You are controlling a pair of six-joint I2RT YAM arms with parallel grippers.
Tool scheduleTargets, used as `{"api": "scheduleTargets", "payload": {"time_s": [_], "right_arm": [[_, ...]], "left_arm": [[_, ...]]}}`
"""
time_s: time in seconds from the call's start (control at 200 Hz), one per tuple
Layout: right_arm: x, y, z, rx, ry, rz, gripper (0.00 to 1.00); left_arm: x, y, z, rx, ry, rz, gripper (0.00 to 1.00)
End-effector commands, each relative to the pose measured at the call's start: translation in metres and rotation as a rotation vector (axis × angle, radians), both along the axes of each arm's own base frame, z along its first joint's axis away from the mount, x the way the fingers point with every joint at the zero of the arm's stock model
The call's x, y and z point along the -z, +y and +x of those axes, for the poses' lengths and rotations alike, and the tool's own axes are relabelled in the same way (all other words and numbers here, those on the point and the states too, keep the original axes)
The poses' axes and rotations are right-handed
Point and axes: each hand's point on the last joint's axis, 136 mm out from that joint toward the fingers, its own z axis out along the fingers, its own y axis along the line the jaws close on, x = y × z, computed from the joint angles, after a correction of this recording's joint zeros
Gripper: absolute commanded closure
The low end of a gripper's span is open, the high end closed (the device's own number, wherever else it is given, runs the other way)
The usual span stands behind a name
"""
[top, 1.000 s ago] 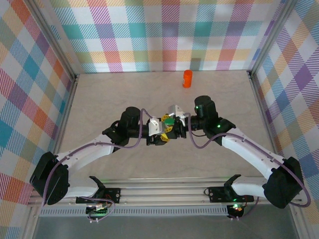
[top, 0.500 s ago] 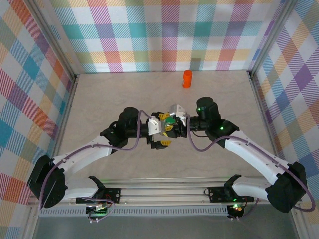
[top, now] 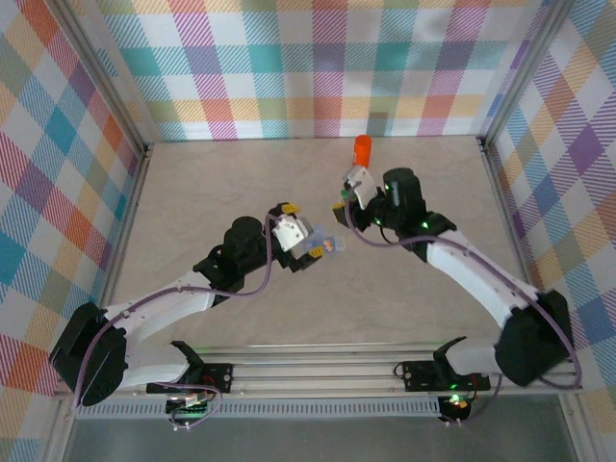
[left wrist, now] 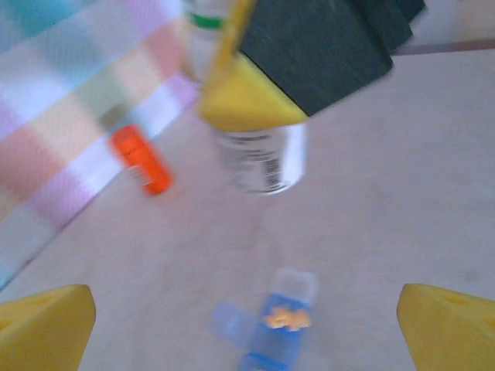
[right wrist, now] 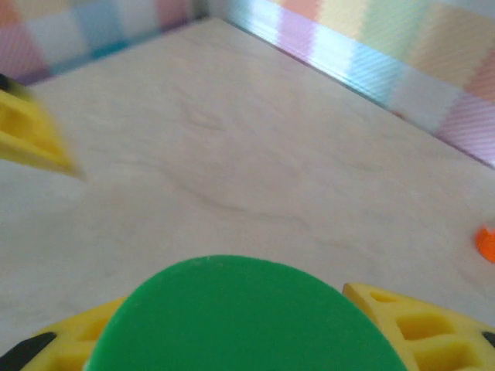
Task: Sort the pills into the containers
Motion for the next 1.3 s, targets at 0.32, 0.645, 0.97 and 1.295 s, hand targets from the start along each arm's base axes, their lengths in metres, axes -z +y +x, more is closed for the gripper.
{"api": "scheduleTargets", "payload": {"time_s": [0.32, 0.645, 0.97, 1.295], "right_arm": [[0.085, -0.021, 0.133, 0.232, 0.126, -0.059, 0.9], [0.118, -0.026, 0.17, 0.274, 0.145, -0.011, 0.83], [0.145, -0.032, 0.184, 0.285, 0.182, -0.007, 0.58], [0.109, -0.037, 0.162, 0.157, 0.204, 0.04, 0.19]], "left_arm": [[-0.035, 0.131, 0.047, -0.676, 0.191, -0.527, 0.0], [-0.004, 0.141, 0.055, -0.731, 0.305, -0.631, 0.0], [0.007, 0.131, 0.057, -0.7, 0.354, -0.571, 0.0], [0.016, 0.137, 0.055, -0.733, 0.359, -0.537, 0.0]]}}
